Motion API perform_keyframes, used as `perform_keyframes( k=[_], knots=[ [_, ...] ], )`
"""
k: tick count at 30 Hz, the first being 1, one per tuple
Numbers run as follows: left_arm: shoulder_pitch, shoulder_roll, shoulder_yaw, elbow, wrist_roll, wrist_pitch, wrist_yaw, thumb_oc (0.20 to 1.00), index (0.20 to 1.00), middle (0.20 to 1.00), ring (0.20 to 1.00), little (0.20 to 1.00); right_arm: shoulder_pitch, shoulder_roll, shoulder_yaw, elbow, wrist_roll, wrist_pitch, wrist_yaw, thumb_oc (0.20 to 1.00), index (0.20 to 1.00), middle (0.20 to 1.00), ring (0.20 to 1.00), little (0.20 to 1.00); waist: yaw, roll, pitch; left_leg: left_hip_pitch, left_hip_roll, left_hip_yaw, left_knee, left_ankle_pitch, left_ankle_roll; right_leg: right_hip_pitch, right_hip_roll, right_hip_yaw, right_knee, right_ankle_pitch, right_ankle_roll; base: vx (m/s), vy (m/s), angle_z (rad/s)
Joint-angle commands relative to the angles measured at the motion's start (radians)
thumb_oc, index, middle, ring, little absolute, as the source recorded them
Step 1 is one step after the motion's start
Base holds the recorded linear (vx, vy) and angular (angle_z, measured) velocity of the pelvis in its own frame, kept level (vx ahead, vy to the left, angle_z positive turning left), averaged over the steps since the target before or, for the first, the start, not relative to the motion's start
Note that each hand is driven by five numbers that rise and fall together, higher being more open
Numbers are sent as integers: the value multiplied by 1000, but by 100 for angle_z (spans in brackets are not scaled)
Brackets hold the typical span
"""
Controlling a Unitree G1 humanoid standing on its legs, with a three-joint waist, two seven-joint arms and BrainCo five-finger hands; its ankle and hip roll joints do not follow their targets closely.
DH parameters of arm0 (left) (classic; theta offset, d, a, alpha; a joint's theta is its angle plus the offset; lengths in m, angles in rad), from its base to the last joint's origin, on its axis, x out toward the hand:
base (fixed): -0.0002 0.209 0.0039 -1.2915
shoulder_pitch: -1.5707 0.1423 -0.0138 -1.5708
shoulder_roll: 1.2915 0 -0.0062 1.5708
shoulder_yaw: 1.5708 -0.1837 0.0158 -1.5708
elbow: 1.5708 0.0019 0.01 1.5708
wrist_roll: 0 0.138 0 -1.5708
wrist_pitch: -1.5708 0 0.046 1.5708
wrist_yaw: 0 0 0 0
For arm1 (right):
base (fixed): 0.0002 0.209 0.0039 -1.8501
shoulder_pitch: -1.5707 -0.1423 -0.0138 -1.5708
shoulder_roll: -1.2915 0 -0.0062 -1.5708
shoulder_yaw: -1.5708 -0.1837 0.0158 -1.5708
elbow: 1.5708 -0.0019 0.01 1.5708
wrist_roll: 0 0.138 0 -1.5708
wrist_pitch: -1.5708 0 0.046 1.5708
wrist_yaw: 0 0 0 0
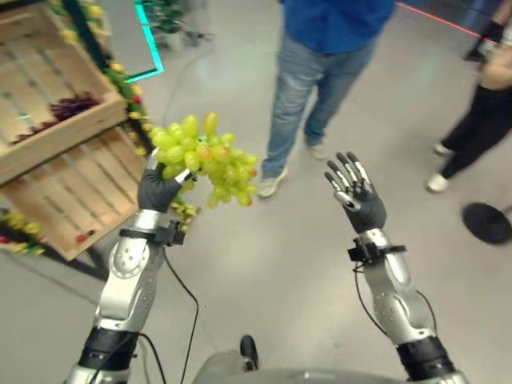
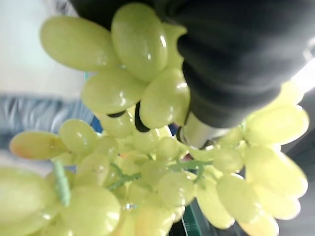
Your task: Pick up the fruits from the basket on one side to the basket on the other side
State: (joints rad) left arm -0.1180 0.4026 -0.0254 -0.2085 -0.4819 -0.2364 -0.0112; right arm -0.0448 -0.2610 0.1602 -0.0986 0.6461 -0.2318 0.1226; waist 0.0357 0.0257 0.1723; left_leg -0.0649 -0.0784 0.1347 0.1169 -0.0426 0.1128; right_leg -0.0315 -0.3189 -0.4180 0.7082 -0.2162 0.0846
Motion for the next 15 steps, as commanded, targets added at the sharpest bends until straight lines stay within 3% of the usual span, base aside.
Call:
perform_keyframes(
  k=[1,3,4,5,6,7,9,11,15],
  knots=[
    [-69,46,-36,-43,49,-93,-9,200,200,200,200,200,4,-8,-75,-3,-15,-51,-2,1000,1000,1000,1000,1000,-31,4,-48,60,9,-51,-124,40,-59,-84,107,85,-197,179,42,275,82,171],
    [-63,46,-39,-51,57,-86,-24,200,200,200,200,200,19,-5,-89,-5,-18,-48,-2,1000,1000,1000,1000,1000,-33,14,-42,80,7,-99,-125,22,-64,-99,79,45,-253,144,25,235,-17,159],
    [-56,44,-39,-56,56,-86,-28,200,200,200,200,200,22,-5,-98,-2,-22,-48,-5,1000,1000,1000,1000,1000,-48,16,-44,88,6,-134,-126,18,-68,-122,102,68,-316,141,21,421,-128,176],
    [-59,36,-54,-45,45,-83,-40,200,200,200,200,200,34,-11,-124,5,-38,-50,-17,1000,1000,1000,1000,1000,-86,0,-40,120,-19,-212,-118,-4,-69,-159,184,217,-446,163,37,339,-112,166],
    [-60,37,-54,-45,44,-83,-40,200,200,200,200,200,34,-10,-124,5,-38,-50,-17,1000,1000,1000,1000,1000,-87,1,-40,118,-19,-212,-118,-1,-69,-156,185,215,-456,171,36,448,-160,124],
    [-80,31,-70,-36,41,-82,-53,200,200,200,200,200,50,-12,-150,-3,-44,-52,-20,1000,1000,1000,1000,1000,-113,-10,-35,141,-38,-280,-116,-15,-74,-176,214,323,-563,217,56,196,-78,111],
    [-83,28,-76,-33,47,-85,-58,200,200,200,200,200,56,-12,-159,-8,-57,-51,-18,1000,1000,1000,1000,1000,-119,-9,-32,152,-36,-300,-114,-24,-79,-188,202,329,-601,243,65,234,-110,152],
    [-65,26,-75,-32,51,-89,-70,200,200,200,200,200,75,-20,-181,-17,-113,-55,-29,1000,1000,1000,1000,1000,-125,-18,-42,183,-44,-341,-94,-56,-92,-176,184,291,-640,288,72,376,-172,154],
    [-43,8,-74,-45,45,-86,-85,200,200,200,200,200,84,-35,-194,-10,-143,-58,-32,1000,1000,1000,1000,1000,-131,-25,-63,208,-41,-364,-44,-105,-107,-111,195,269,-639,273,54,287,-194,80]
  ],
)
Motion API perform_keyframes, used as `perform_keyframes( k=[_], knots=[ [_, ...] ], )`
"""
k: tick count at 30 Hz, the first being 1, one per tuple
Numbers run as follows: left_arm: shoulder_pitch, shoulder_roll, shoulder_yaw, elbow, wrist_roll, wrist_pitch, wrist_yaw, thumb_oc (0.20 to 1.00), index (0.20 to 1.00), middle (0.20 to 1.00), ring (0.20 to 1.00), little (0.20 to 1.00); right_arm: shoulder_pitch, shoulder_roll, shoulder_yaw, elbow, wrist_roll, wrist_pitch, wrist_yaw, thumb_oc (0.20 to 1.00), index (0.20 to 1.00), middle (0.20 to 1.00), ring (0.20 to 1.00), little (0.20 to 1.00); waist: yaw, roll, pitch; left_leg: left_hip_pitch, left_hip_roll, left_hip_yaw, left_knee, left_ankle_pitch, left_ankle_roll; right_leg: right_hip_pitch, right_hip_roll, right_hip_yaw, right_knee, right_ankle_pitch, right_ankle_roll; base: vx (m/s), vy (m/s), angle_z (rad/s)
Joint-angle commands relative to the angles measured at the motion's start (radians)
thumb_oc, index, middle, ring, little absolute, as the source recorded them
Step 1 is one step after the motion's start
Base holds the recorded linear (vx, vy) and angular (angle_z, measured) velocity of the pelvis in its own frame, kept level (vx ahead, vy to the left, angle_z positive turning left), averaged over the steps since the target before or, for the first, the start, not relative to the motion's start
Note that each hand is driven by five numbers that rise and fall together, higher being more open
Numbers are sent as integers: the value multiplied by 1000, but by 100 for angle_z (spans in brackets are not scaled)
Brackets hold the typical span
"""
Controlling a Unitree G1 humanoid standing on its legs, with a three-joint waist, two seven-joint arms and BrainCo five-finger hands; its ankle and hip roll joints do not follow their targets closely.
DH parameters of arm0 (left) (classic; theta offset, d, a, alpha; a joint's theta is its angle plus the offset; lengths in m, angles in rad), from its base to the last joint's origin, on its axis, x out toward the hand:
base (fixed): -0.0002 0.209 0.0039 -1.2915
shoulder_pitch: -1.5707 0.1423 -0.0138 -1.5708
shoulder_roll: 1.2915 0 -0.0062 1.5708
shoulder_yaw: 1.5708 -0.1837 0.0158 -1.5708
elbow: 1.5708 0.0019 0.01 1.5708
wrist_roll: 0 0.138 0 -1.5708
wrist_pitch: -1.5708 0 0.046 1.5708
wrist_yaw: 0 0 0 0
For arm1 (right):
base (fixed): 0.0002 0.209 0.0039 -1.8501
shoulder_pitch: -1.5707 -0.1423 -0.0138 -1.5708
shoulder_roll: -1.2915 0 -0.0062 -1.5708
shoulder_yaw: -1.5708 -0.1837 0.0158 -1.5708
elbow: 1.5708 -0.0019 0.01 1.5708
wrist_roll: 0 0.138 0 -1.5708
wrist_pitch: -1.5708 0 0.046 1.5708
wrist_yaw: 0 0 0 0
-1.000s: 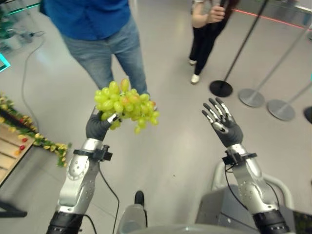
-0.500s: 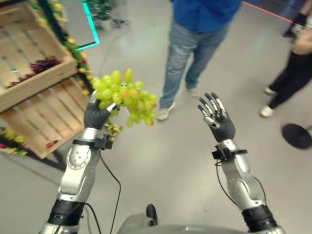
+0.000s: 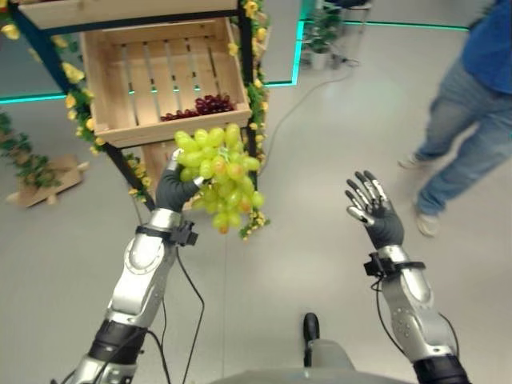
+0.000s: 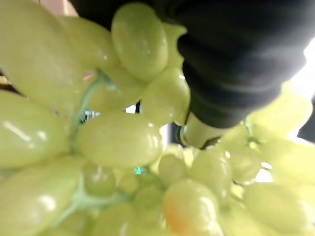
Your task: Pick up the fruits from the basket on one side to the basket on the other side
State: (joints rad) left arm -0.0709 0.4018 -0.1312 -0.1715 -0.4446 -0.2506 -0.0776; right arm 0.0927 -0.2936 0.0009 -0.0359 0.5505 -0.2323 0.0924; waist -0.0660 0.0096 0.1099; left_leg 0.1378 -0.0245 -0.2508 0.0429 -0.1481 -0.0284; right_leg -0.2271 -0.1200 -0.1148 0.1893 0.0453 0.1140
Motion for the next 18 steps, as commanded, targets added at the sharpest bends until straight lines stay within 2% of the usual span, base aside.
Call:
perform_keyframes(
  k=[1,4,7,8,9,10,12,13,14,15,16,17,18],
  knots=[
    [-89,5,29,-83,4,-72,-16,200,200,200,200,200,-62,-6,-35,-71,-38,-62,-4,1000,1000,1000,1000,1000,-35,-7,-4,7,-83,19,67,17,13,91,8,-37,-100,6,12,319,-229,69],
    [-80,3,32,-86,-20,-72,-13,200,200,200,200,200,-71,-21,-25,-74,-32,-61,-6,1000,1000,1000,1000,1000,-41,0,-16,-2,-50,30,149,21,-37,132,32,-66,-83,-41,-10,238,-230,48],
    [-74,10,37,-92,-35,-73,-6,200,200,200,200,200,-83,-43,-5,-69,-34,-63,-12,1000,1000,1000,1000,1000,-25,-5,-6,-103,-42,69,352,139,-121,192,43,-84,-106,-64,-34,115,-249,40],
    [-75,14,45,-99,-41,-72,-8,200,200,200,200,200,-89,-50,3,-78,-21,-61,-1,1000,1000,1000,1000,1000,-11,-16,8,-151,-51,113,443,175,-142,220,41,-94,-116,-73,-47,78,-211,44],
    [-75,15,45,-100,-41,-72,-8,200,200,200,200,200,-90,-50,3,-78,-20,-61,-1,1000,1000,1000,1000,1000,-11,-15,9,-153,-50,113,449,172,-142,220,41,-94,-116,-73,-47,69,-211,32],
    [-78,16,47,-97,-39,-73,-4,200,200,200,200,200,-91,-55,5,-79,-24,-58,1,1000,1000,1000,1000,1000,-8,-21,10,-164,-48,150,474,182,-148,234,41,-104,-117,-83,-55,56,-139,20],
    [-88,24,46,-91,-26,-68,3,200,200,200,200,200,-94,-57,6,-81,-32,-55,-7,1000,1000,1000,1000,1000,-3,-28,14,-206,12,238,440,172,-129,258,39,-130,-122,-99,-60,85,-152,38],
    [-85,27,52,-92,-22,-68,5,200,200,200,200,200,-92,-52,5,-83,-30,-56,-9,1000,1000,1000,1000,1000,-3,-30,10,-209,57,286,370,160,-111,272,35,-144,-134,-104,-57,114,-80,51],
    [-77,31,61,-92,-17,-69,6,200,200,200,200,200,-88,-45,6,-83,-28,-56,-11,1000,1000,1000,1000,1000,1,-35,0,-216,82,322,275,129,-86,286,32,-153,-154,-108,-50,143,-59,66],
    [-72,37,67,-88,-14,-70,8,200,200,200,200,200,-92,-43,13,-78,-35,-59,-14,1000,1000,1000,1000,1000,9,-38,-7,-221,78,324,209,113,-71,295,31,-152,-169,-107,-45,113,-36,47],
    [-72,38,67,-88,-14,-70,8,200,200,200,200,200,-92,-43,13,-78,-35,-59,-14,1000,1000,1000,1000,1000,10,-39,-6,-219,77,324,207,114,-71,296,31,-151,-170,-106,-45,170,-18,35],
    [-71,49,79,-91,0,-73,21,200,200,200,200,200,-102,-42,36,-69,-49,-63,-20,1000,1000,1000,1000,1000,27,-29,-12,-238,85,311,57,186,-70,306,56,-140,-187,-114,-36,177,26,11],
    [-66,48,86,-94,-12,-74,22,200,200,200,200,200,-101,-44,41,-62,-63,-62,-26,1000,1000,1000,1000,1000,33,-25,-10,-259,113,315,3,233,-82,319,62,-133,-193,-122,-30,238,49,-3]
  ],
)
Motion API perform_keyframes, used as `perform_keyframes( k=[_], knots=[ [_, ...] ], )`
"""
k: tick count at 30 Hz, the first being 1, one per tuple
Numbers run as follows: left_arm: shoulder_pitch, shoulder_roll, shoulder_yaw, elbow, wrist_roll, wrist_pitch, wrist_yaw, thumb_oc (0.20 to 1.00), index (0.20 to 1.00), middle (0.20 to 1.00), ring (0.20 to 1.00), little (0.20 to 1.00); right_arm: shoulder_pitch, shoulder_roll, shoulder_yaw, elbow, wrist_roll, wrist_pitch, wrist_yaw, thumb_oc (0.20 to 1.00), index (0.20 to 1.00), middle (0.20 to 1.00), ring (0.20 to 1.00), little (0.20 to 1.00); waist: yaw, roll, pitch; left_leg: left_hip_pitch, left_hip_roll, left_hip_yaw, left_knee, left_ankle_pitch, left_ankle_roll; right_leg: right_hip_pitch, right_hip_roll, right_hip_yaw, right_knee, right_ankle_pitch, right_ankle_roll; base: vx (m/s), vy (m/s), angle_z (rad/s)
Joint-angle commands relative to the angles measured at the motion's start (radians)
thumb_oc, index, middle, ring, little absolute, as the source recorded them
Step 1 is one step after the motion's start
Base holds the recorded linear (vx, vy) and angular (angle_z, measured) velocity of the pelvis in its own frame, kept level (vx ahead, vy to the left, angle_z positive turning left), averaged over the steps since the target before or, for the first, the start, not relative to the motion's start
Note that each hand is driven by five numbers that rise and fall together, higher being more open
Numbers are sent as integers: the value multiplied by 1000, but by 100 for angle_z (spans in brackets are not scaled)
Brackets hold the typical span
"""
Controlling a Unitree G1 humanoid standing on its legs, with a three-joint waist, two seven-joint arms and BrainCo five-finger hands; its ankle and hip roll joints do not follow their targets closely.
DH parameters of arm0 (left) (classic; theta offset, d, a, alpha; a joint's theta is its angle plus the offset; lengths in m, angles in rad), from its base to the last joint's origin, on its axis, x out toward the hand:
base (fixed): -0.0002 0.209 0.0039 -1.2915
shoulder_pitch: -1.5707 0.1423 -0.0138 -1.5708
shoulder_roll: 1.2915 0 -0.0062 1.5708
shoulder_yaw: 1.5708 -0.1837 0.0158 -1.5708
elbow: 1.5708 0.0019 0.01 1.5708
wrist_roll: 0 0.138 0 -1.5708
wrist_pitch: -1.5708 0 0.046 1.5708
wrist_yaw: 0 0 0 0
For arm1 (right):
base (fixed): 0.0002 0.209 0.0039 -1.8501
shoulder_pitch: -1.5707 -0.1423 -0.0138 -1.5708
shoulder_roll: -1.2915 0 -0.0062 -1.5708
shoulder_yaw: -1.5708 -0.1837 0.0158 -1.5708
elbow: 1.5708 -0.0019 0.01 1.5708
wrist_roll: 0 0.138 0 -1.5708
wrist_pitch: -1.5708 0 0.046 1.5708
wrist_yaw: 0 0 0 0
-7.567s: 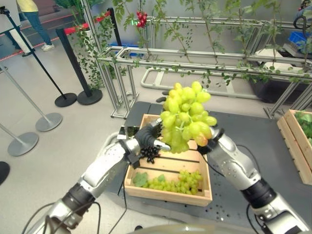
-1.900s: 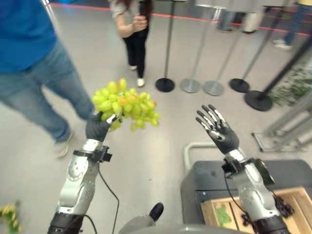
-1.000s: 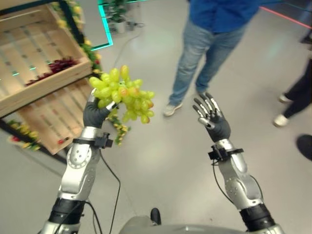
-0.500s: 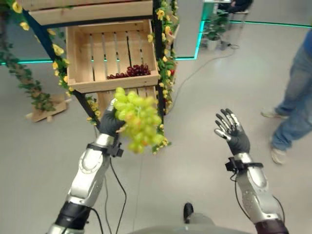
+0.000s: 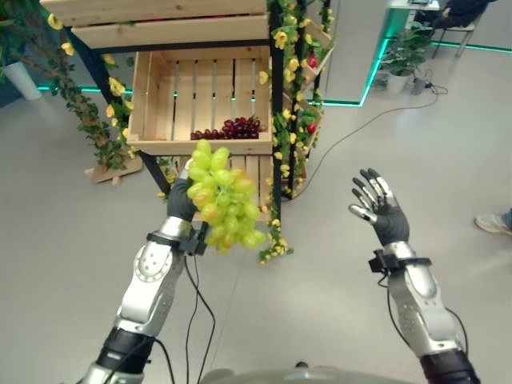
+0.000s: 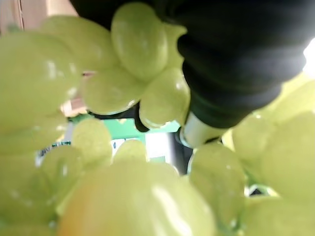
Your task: Pick up the fruits from the basket on one side to the basket on the other side
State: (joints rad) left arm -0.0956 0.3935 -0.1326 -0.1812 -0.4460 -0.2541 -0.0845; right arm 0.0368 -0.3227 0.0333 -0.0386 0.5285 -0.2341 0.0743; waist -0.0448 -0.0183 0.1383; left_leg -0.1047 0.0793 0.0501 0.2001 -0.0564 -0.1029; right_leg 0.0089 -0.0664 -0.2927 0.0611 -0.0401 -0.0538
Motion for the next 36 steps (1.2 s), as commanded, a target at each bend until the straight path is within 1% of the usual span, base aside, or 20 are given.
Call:
perform_keyframes(
  k=[1,3,5,9,11,12,14,15,16,17,18,20,21,23,24,32,33,34,35,36],
  knots=[
    [-38,54,90,-83,-19,-69,29,200,200,200,200,200,-46,-18,13,-56,-50,-61,-15,1000,1000,1000,1000,1000,15,2,-35,-24,36,23,-198,169,-14,94,7,55,-68,-42,140,191,85,-13],
    [-54,56,92,-82,-12,-70,38,200,200,200,200,200,-45,-24,9,-50,-48,-62,-26,1000,1000,1000,1000,1000,21,1,-24,-52,92,59,-244,208,-32,128,-2,63,-77,-56,145,210,115,-14],
    [-53,53,94,-89,-24,-64,31,200,200,200,200,200,-35,-17,1,-53,-52,-56,-13,1000,1000,1000,1000,1000,29,17,-35,-14,103,83,-250,224,-35,154,10,63,-85,-63,148,267,152,-14],
    [-52,47,74,-102,-6,-60,31,200,200,200,200,200,-21,0,-16,-49,-60,-50,-7,1000,1000,1000,1000,1000,39,10,-57,-7,68,77,-209,195,-9,186,-26,67,-65,-90,164,267,189,-30],
    [-61,61,68,-117,5,-60,38,200,200,200,200,200,-21,5,-18,-50,-68,-47,-17,1000,1000,1000,1000,1000,47,-6,-54,-19,35,83,-160,156,25,178,-64,71,16,-101,181,276,261,13],
    [-80,75,66,-125,13,-60,39,200,200,200,200,200,-24,19,-18,-47,-81,-46,-21,1000,1000,1000,1000,1000,46,-12,-46,-16,3,85,-125,114,60,117,-99,70,162,-79,206,197,250,25],
    [-82,75,66,-124,13,-60,39,200,200,200,200,200,-25,20,-18,-46,-81,-46,-22,1000,1000,1000,1000,1000,48,-15,-49,-22,-1,89,-121,111,62,104,-106,74,178,-86,209,85,139,19],
    [-96,79,60,-121,18,-60,43,200,200,200,200,200,-25,28,-16,-48,-92,-45,-21,1000,1000,1000,1000,1000,40,-16,-42,-12,-16,93,-118,99,74,71,-122,72,248,-26,229,132,289,27],
    [-137,81,39,-106,33,-65,54,200,200,200,200,200,-34,28,-11,-49,-113,-47,-21,1000,1000,1000,1000,1000,27,-7,-26,9,-48,86,-116,82,104,2,-158,79,398,97,257,242,506,32],
    [-134,79,42,-105,30,-67,54,200,200,200,200,200,-52,39,-14,-39,-116,-53,-30,1000,1000,1000,1000,1000,24,28,-16,48,-51,88,-148,71,125,-60,-173,42,510,107,256,190,413,48],
    [-133,79,43,-106,30,-67,54,200,200,200,200,200,-52,38,-13,-38,-116,-54,-30,1000,1000,1000,1000,1000,23,26,-15,50,-54,88,-152,72,125,-63,-177,44,518,103,256,181,288,68],
    [-115,82,58,-119,39,-67,53,200,200,200,200,200,-63,39,-9,-23,-117,-49,-34,1000,1000,1000,1000,1000,15,36,-17,91,-67,82,-200,68,131,-117,-166,23,461,59,235,217,117,20],
    [-99,80,73,-130,32,-69,50,200,200,200,200,200,-61,32,-12,-19,-109,-46,-27,1000,1000,1000,1000,1000,3,37,-15,117,-74,67,-227,71,128,-142,-104,46,397,8,213,262,44,-60],
    [-91,75,74,-130,20,-66,45,200,200,200,200,200,-52,21,-28,-11,-97,-51,-32,1000,1000,1000,1000,1000,-12,19,-10,131,-105,36,-230,59,128,-163,-22,103,246,-19,196,305,-46,-43],
    [-91,74,74,-124,26,-62,34,200,200,200,200,200,-39,17,-40,-20,-100,-52,-31,1000,1000,1000,1000,1000,-19,7,-15,158,-115,24,-242,40,120,-182,-21,93,67,23,193,290,-64,8],
    [-128,76,60,-113,97,-69,18,200,200,200,200,200,14,-1,-76,-29,-109,-57,-13,1000,1000,1000,1000,1000,-38,-4,-53,182,-110,-3,-185,-22,79,-81,-24,48,-15,51,172,232,-111,45],
    [-165,91,49,-99,125,-74,30,200,200,200,200,200,6,-20,-70,-26,-93,-61,-10,1000,1000,1000,1000,1000,-42,-8,-48,137,-109,12,-18,-32,44,-45,-32,24,-25,41,158,192,-145,57],
    [-167,91,48,-98,126,-74,31,200,200,200,200,200,4,-20,-71,-25,-92,-62,-10,1000,1000,1000,1000,1000,-43,-8,-47,129,-107,10,-2,-40,43,-45,-31,22,-25,42,157,172,-179,33],
    [-205,100,27,-95,123,-75,30,200,200,200,200,200,2,-40,-60,-24,-85,-62,-4,1000,1000,1000,1000,1000,-37,-16,-28,75,-101,14,139,1,-8,-7,-30,24,-35,25,136,45,-82,1],
    [-208,100,26,-93,123,-76,30,200,200,200,200,200,0,-40,-62,-23,-85,-63,-4,1000,1000,1000,1000,1000,-38,-14,-25,69,-98,12,152,-5,-9,-6,-27,22,-37,25,134,89,-106,-2]
  ],
)
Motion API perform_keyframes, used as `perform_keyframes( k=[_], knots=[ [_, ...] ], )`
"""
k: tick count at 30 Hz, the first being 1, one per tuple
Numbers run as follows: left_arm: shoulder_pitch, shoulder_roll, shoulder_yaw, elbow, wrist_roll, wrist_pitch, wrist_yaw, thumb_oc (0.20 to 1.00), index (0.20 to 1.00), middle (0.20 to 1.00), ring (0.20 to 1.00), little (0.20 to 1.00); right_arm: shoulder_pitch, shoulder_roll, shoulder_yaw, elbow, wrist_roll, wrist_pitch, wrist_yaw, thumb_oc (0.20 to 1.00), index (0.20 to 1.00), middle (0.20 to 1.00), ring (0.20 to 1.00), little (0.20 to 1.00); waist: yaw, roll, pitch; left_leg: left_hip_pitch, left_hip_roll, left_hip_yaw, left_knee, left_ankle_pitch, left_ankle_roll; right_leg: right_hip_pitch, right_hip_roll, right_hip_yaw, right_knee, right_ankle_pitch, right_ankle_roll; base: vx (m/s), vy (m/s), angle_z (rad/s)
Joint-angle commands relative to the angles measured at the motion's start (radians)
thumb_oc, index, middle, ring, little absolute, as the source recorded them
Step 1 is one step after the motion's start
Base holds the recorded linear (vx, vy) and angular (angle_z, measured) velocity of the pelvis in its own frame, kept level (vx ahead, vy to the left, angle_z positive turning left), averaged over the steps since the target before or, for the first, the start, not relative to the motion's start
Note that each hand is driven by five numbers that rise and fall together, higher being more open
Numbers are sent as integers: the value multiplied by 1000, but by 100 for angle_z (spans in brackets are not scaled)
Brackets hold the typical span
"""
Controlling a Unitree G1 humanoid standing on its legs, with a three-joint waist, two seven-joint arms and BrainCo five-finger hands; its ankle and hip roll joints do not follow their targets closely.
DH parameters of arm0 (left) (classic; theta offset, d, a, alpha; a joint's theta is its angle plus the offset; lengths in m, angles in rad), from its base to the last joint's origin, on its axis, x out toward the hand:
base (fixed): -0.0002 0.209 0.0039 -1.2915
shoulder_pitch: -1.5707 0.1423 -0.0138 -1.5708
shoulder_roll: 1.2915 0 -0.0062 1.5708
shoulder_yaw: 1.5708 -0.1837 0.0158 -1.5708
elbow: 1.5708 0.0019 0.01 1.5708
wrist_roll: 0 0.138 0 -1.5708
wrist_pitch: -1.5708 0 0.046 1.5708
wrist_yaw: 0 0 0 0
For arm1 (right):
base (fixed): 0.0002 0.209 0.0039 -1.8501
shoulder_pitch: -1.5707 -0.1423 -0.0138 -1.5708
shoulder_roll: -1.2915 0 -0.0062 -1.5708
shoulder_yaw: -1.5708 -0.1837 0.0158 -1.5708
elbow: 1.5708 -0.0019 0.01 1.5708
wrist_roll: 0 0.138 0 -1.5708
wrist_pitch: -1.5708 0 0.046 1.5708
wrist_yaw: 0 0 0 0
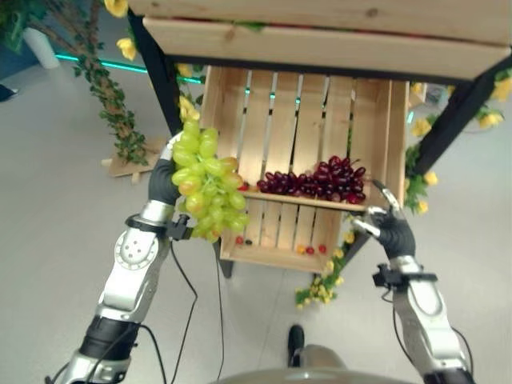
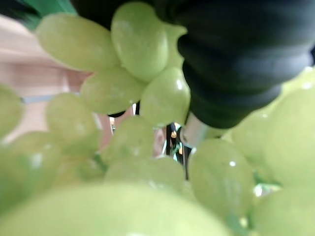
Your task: Pick up the fruits from the basket on one side to the basket on the other side
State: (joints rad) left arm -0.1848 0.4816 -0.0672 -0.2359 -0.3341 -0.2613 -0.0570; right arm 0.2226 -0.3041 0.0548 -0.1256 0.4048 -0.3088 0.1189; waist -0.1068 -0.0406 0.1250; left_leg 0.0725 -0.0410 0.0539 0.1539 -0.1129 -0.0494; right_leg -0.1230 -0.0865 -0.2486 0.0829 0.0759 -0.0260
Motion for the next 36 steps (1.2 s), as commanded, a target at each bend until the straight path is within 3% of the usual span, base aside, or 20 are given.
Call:
perform_keyframes(
  k=[1,2,3,5,7,8,15,20,29,36],
  knots=[
    [-130,12,-47,-33,20,-69,9,200,200,200,200,200,-190,-62,-76,65,39,14,-49,1000,1000,1000,1000,1000,28,7,-6,-122,27,-4,218,60,-70,136,-2,-18,-61,-100,100,129,10,-5],
    [-156,25,-57,-26,68,-64,25,200,200,200,200,200,-187,-69,-75,66,38,18,-51,1000,1000,1000,1000,1000,23,9,-11,-133,92,5,88,51,-53,151,3,-19,-73,-115,108,152,11,-8],
    [-157,25,-59,-25,71,-64,27,200,200,200,200,200,-186,-68,-75,66,39,18,-51,1000,1000,1000,1000,1000,26,8,-11,-124,92,8,75,53,-54,154,3,-16,-74,-116,109,164,57,-10],
    [-193,36,-88,-15,113,-64,39,200,200,200,200,200,-178,-75,-76,66,43,14,-49,1000,1000,1000,1000,1000,30,4,-16,-138,149,12,-9,107,-56,166,-7,-10,-80,-116,123,152,40,-13],
    [-225,58,-106,2,138,-59,38,200,200,200,200,200,-181,-81,-69,73,43,21,-45,1000,1000,1000,1000,1000,26,12,-24,-116,139,5,-44,120,-57,176,-1,-4,-93,-120,125,163,52,-29],
    [-260,80,-126,23,157,-48,23,200,200,200,200,200,-173,-82,-72,69,37,25,-38,1000,1000,1000,1000,1000,5,27,-45,-78,143,36,-110,123,-58,176,2,-4,-106,-112,130,101,50,-40],
    [-354,138,-186,142,213,-26,21,200,200,200,200,200,-149,-78,-45,70,24,46,-15,1000,1000,1000,1000,1000,-14,40,-80,6,124,81,-197,124,-47,183,0,29,-138,-90,139,90,55,7],
    [-458,194,-255,316,308,20,16,200,200,200,200,200,-149,-82,-36,85,35,55,-4,1000,1000,1000,1000,1000,-30,49,-83,32,120,108,-210,117,-40,186,-2,49,-160,-74,155,35,10,-24],
    [-518,233,-286,511,363,62,13,200,200,200,200,200,-151,-78,-39,109,45,55,-4,1000,1000,1000,1000,1000,-42,61,-80,36,122,131,-207,116,-42,179,-5,64,-168,-66,163,-4,-9,-11],
    [-586,220,-288,684,310,101,31,200,200,200,200,200,-143,-75,-24,114,53,66,3,1000,1000,1000,1000,1000,-53,74,-79,34,123,146,-208,121,-43,170,-7,72,-170,-60,168,-5,-8,-6]
  ],
)
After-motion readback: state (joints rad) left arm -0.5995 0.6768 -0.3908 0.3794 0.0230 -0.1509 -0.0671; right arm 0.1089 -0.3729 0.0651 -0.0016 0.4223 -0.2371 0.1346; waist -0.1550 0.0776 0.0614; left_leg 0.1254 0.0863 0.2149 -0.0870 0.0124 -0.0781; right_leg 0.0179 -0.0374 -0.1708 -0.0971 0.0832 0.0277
